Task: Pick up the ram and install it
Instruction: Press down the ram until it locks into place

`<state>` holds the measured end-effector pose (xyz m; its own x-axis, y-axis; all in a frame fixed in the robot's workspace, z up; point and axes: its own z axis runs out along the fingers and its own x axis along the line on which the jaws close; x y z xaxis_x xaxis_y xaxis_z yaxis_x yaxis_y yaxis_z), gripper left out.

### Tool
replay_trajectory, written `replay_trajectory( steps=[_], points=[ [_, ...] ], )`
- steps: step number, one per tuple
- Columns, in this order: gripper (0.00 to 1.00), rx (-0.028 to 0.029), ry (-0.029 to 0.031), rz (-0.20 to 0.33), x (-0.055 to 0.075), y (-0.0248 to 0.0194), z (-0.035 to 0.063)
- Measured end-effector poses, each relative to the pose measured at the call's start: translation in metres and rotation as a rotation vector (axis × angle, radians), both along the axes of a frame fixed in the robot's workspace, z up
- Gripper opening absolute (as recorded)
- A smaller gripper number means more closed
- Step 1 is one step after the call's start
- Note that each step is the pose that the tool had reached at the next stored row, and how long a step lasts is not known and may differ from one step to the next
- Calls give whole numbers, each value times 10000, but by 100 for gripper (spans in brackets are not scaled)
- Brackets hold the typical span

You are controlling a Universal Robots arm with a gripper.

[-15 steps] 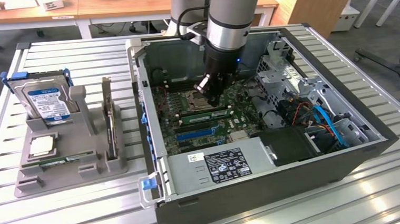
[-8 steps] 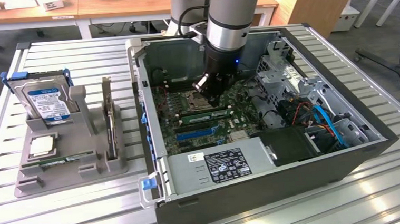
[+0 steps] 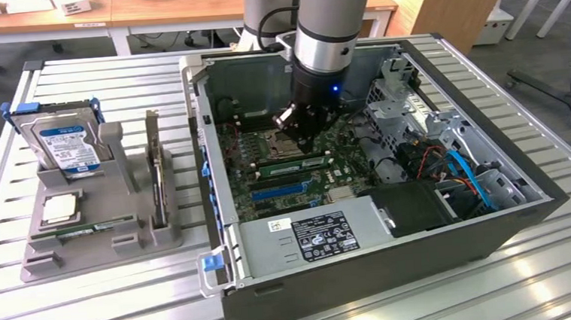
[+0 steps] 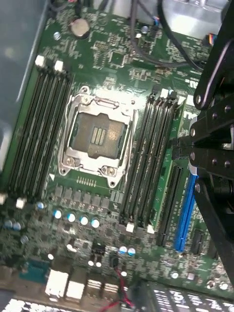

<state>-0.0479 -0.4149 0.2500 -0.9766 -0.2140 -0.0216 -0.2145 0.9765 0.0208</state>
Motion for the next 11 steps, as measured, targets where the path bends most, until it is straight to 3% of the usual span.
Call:
replay_trajectory(
  steps=[11],
  points=[
    [10,0,1,-1728,-2,0,-18]
  ],
)
